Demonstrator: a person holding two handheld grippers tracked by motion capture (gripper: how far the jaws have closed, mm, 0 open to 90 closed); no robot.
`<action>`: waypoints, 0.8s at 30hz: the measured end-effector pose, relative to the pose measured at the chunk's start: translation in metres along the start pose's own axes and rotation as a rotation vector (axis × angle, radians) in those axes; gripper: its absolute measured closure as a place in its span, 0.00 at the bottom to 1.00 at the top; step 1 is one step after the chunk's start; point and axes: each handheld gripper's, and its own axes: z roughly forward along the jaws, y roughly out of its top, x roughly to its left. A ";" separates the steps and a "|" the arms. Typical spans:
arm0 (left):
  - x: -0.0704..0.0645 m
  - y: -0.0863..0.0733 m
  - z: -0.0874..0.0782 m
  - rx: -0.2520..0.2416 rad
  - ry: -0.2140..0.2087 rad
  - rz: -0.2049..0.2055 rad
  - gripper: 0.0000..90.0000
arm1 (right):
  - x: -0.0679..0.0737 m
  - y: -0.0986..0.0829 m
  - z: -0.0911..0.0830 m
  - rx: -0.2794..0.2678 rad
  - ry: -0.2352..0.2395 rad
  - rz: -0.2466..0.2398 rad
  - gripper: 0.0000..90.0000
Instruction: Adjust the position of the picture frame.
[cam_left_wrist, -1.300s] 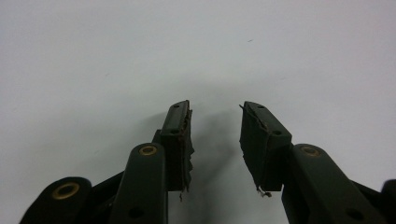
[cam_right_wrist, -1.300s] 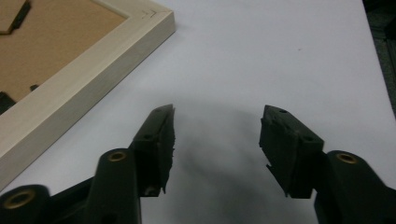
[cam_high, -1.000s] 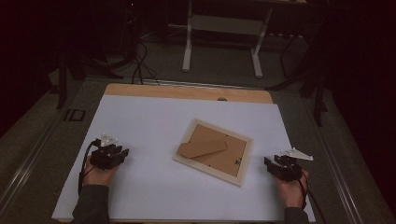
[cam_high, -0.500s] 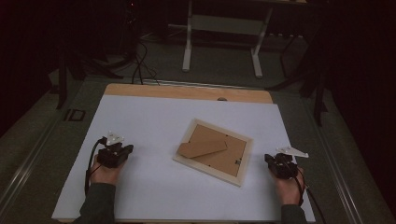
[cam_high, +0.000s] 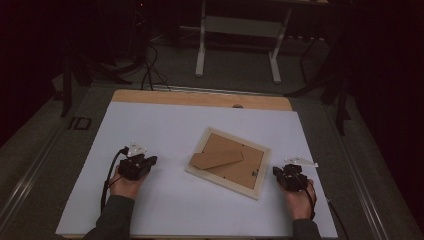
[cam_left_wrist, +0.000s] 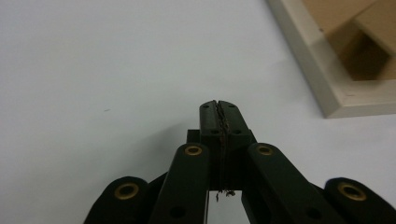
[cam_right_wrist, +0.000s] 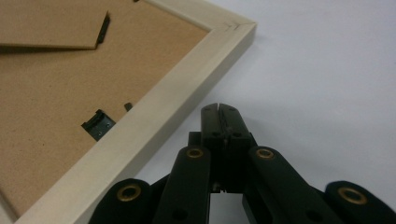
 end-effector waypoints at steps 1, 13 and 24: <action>-0.002 0.000 0.002 -0.001 -0.012 -0.002 1.00 | 0.001 0.000 0.001 0.003 -0.001 -0.001 1.00; -0.031 0.016 0.037 0.048 -0.079 0.053 1.00 | 0.008 0.005 0.018 0.040 0.008 0.009 1.00; -0.047 0.024 0.064 0.093 -0.101 0.086 1.00 | 0.008 0.005 0.016 0.053 0.025 0.020 1.00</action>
